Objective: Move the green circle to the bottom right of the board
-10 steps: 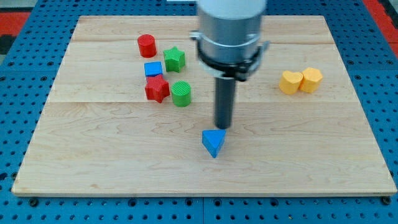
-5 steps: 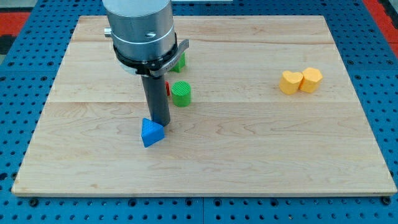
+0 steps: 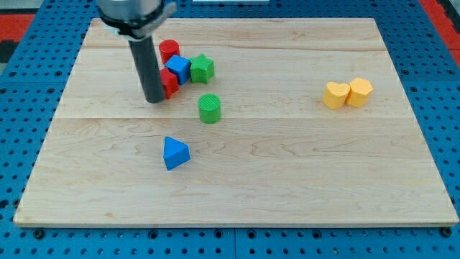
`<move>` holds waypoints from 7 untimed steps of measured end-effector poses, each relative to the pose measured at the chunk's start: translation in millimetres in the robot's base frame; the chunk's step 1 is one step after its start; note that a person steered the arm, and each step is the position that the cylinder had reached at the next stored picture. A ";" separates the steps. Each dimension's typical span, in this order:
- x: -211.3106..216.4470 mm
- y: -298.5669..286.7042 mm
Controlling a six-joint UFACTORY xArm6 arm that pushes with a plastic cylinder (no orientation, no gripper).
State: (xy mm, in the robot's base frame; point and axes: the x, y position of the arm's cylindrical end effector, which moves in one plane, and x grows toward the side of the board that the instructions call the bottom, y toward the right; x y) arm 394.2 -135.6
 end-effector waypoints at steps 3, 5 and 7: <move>50.6 88.0; 26.6 29.8; 18.5 100.6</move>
State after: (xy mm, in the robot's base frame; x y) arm 412.6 -35.0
